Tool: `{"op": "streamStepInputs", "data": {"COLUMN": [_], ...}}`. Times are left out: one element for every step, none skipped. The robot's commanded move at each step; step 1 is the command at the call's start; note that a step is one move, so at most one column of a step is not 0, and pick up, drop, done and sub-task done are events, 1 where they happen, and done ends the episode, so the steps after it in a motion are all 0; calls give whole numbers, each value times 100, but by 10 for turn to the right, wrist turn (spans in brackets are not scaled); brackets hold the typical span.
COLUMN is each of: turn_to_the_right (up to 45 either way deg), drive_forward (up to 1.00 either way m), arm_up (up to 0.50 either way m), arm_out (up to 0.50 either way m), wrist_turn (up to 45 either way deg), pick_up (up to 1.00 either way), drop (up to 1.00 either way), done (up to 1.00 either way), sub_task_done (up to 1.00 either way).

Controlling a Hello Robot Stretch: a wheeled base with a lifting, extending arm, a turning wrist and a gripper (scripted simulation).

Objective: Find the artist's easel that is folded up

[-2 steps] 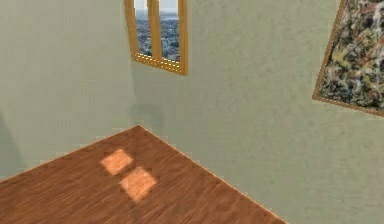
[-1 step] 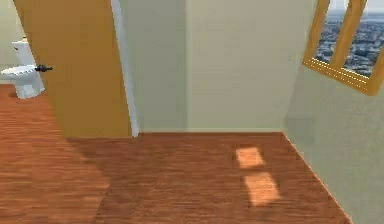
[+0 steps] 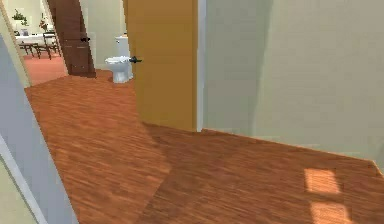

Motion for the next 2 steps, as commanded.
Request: {"op": "streamStepInputs", "data": {"turn_to_the_right": [0,0], "drive_forward": [100,10], "arm_up": [0,0], "arm_out": [0,0], "wrist_turn": [0,0], "pick_up": [0,0], "drop": [0,0], "done": [0,0], "sub_task_done": [0,0]}}
